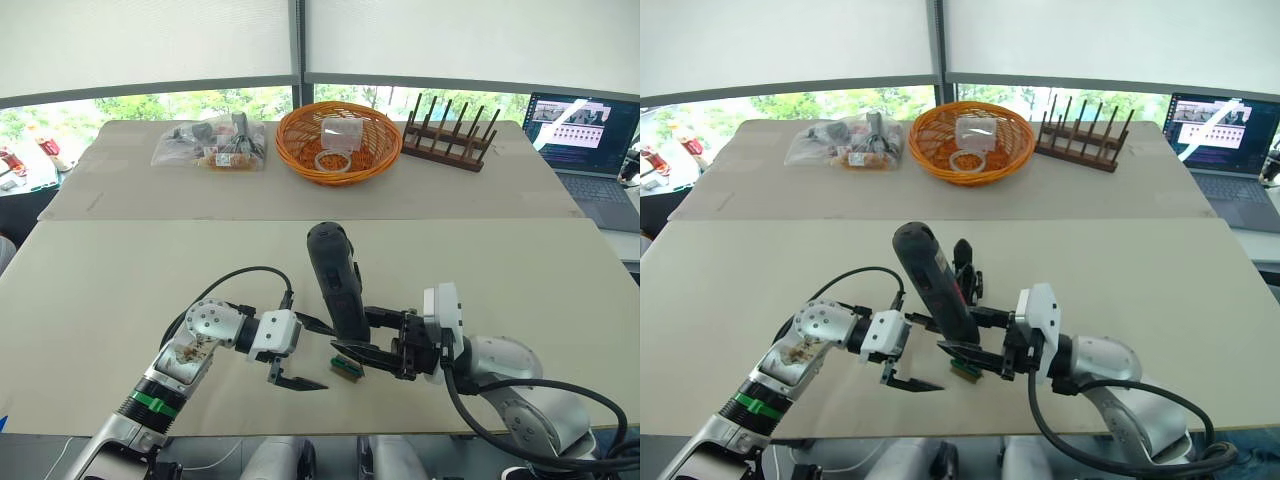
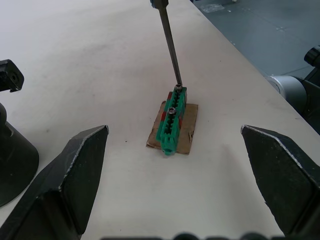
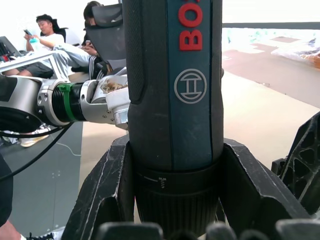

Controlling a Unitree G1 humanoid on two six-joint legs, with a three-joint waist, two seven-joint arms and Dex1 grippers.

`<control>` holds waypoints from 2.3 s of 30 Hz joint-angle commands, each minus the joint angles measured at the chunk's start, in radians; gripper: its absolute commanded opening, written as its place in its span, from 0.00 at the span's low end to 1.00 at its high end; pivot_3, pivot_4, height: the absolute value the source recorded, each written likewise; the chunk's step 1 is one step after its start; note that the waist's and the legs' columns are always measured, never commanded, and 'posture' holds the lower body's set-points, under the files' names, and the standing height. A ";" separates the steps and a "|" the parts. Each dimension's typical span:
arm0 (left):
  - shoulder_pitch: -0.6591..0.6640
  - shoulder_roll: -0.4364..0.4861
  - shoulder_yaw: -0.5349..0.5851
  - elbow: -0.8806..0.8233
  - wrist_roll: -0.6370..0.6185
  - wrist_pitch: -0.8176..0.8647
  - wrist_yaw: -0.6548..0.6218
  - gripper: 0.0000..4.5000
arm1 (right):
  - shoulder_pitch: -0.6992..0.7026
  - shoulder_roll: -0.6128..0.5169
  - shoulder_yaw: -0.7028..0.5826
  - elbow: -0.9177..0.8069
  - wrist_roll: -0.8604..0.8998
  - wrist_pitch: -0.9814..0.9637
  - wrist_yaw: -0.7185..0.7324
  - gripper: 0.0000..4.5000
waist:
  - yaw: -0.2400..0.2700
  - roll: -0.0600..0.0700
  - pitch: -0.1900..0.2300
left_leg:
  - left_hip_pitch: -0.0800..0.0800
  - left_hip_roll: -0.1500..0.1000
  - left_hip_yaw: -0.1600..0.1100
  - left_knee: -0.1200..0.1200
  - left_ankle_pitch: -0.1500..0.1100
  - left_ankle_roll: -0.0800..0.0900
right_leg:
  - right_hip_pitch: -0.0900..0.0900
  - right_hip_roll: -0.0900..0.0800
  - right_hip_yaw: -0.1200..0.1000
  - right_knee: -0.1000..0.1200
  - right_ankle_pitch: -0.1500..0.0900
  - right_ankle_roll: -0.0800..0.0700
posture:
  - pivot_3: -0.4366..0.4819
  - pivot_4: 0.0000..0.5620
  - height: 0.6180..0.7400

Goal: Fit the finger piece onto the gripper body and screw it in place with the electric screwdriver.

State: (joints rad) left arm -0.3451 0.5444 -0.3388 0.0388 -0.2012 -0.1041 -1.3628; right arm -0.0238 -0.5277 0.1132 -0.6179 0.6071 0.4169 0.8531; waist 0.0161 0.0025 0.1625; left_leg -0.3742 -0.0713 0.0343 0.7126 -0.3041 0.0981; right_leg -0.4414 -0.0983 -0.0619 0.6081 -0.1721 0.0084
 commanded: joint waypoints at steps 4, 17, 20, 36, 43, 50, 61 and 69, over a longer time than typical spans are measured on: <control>-0.012 -0.009 0.005 -0.007 -0.006 -0.009 0.008 1.00 | 0.005 -0.006 -0.002 -0.028 0.006 -0.032 0.022 0.42 | 0.000 0.000 0.000 | 0.000 0.000 0.000 0.000 0.000 0.000 | 0.000 0.000 0.000 0.000 0.000 0.000 | 0.48 0.27 1.00; -0.017 -0.013 0.004 0.001 -0.003 -0.013 0.013 1.00 | -0.031 -0.033 -0.017 -0.002 0.014 -0.018 0.051 0.42 | 0.001 0.000 0.000 | 0.000 0.000 0.000 0.000 0.000 0.000 | 0.000 0.000 0.000 0.000 0.000 0.000 | 0.48 0.27 1.00; -0.020 -0.017 0.003 0.005 -0.001 -0.016 0.015 1.00 | -0.035 -0.041 -0.025 -0.007 0.020 -0.015 0.055 0.42 | 0.002 0.000 0.000 | 0.000 0.000 0.000 0.000 0.000 0.000 | 0.000 0.000 0.000 0.000 0.000 0.000 | 0.48 0.27 1.00; -0.026 -0.034 0.001 0.021 0.005 -0.025 0.021 1.00 | -0.054 -0.100 -0.022 -0.013 0.013 -0.015 0.074 0.42 | 0.006 0.000 0.000 | 0.000 0.000 0.000 0.000 0.000 0.001 | 0.000 -0.001 0.000 -0.001 0.000 0.000 | 0.48 0.27 1.00; -0.018 -0.034 0.002 0.015 0.006 -0.025 0.026 1.00 | -0.043 -0.129 -0.039 -0.006 -0.002 -0.033 0.084 0.42 | 0.009 -0.001 0.000 | -0.001 0.000 0.000 0.000 -0.001 0.001 | 0.000 -0.001 0.000 -0.001 0.000 0.000 | 0.48 0.27 1.00; -0.019 -0.037 0.000 0.017 0.007 -0.027 0.026 1.00 | -0.053 -0.129 -0.060 -0.013 -0.021 -0.068 0.090 0.42 | 0.011 -0.001 0.000 | -0.001 0.000 0.000 0.000 -0.001 0.001 | 0.000 -0.002 -0.001 -0.001 0.000 0.000 | 0.48 0.27 1.00; -0.026 -0.041 -0.009 0.024 -0.006 -0.019 -0.001 1.00 | -0.007 -0.075 -0.193 -0.146 0.256 0.061 -0.083 0.42 | 0.013 -0.001 0.000 | -0.002 0.000 0.000 0.000 -0.001 0.001 | -0.001 -0.002 -0.001 -0.001 0.000 0.000 | 0.48 0.27 1.00; -0.039 -0.047 -0.011 0.033 -0.013 -0.016 -0.018 1.00 | 0.098 -0.004 -0.168 -0.211 0.200 0.013 -0.181 0.42 | 0.021 -0.001 0.000 | -0.003 0.000 0.000 0.000 -0.002 0.003 | -0.001 -0.002 -0.001 -0.001 0.000 0.001 | 0.48 0.27 1.00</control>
State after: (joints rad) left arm -0.3740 0.5010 -0.3521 0.0812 -0.1965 -0.1101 -1.3724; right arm 0.0733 -0.5456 -0.0457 -0.7633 0.8070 0.4844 0.6858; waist 0.0369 0.0017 0.1627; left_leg -0.3770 -0.0713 0.0345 0.7135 -0.3060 0.1009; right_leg -0.4426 -0.1005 -0.0630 0.6070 -0.1718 0.0090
